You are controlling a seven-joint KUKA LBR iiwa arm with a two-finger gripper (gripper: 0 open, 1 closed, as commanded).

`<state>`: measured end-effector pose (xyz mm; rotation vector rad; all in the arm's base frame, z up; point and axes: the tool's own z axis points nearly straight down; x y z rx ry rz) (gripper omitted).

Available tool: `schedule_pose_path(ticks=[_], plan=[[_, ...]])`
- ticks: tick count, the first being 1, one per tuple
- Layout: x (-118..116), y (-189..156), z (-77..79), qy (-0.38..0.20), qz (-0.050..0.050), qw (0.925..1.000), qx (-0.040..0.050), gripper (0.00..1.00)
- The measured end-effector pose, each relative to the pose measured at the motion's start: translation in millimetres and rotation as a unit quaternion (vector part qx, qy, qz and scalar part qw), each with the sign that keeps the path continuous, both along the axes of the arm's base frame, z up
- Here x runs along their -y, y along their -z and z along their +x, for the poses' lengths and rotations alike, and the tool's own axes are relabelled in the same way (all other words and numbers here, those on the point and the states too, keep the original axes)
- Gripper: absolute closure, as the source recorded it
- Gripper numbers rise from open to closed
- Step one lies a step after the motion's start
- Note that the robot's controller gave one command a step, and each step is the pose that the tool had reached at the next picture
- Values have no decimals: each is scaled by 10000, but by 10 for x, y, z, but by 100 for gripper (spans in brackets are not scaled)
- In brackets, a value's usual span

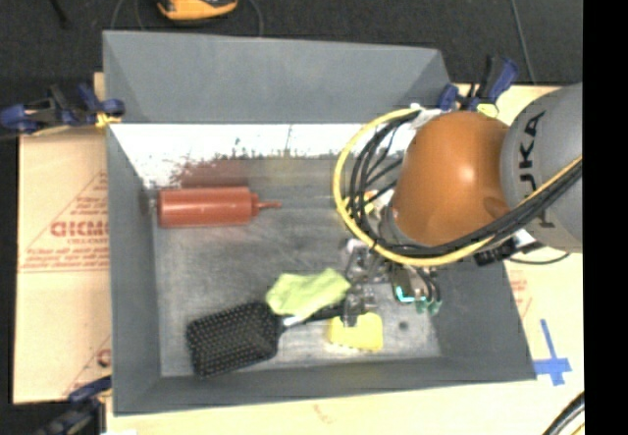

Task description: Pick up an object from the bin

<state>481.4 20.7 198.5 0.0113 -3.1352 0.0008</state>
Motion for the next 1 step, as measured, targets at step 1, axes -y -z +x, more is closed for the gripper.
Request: schedule_pose_path(ticks=[1], plan=[[-1, -30, 16, 8, 2, 10000, 35, 100]])
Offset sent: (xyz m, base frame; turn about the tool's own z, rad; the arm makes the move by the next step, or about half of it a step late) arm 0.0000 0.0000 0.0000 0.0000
